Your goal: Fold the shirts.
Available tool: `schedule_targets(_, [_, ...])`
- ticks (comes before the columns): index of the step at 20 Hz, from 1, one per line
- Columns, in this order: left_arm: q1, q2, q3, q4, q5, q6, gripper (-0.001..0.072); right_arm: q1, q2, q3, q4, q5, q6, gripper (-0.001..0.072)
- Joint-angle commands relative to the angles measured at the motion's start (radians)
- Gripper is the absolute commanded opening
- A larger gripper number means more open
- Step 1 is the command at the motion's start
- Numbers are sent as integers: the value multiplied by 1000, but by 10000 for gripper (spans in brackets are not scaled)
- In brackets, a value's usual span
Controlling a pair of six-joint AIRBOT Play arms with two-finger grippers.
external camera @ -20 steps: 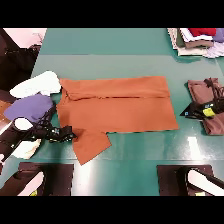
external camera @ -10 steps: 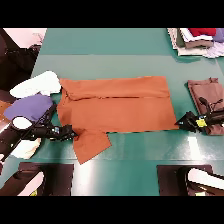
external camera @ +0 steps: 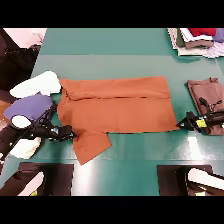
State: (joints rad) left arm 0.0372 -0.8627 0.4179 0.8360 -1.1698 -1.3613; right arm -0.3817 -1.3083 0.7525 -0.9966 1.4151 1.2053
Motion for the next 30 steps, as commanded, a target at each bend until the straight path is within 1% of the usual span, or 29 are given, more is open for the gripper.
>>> schedule_targets(1, [-19,39,56,111,-126,-32,24,-8,127,0,-152,105,14,14])
schedule_targets(4, [-105,166,65,133,-167,-116,25,-6,298,0,-303,202,54,14])
schedule_targets(6, [-157,244,65,130,-231,-188,26,-7,402,0,-352,251,79,14])
schedule_targets(7, [-164,275,69,122,-269,-206,27,-6,446,0,-369,272,92,14])
schedule_targets(8, [-164,294,90,124,-290,-207,27,-6,484,0,-365,283,109,13])
schedule_targets(9, [-164,296,123,131,-283,-206,27,-3,508,1,-359,277,134,13])
schedule_targets(10, [-164,292,169,135,-246,-204,27,8,522,1,-356,259,153,14])
schedule_targets(12, [-164,274,255,164,-132,-171,27,48,513,2,-356,228,160,14])
schedule_targets(14, [-164,203,333,225,-60,-163,27,105,448,11,-357,196,167,14])
schedule_targets(16, [-164,97,391,254,-8,-124,28,159,363,60,-357,162,184,14])
schedule_targets(19, [-162,-79,468,274,81,-123,28,213,224,200,-356,103,211,13])
schedule_targets(23, [-159,-278,567,284,172,-124,28,253,39,394,-348,92,212,14])
schedule_targets(26, [-159,-362,619,284,271,-126,28,253,-82,511,-275,82,212,13])
schedule_targets(30, [-159,-440,647,282,370,-128,29,253,-235,655,-163,75,212,14])
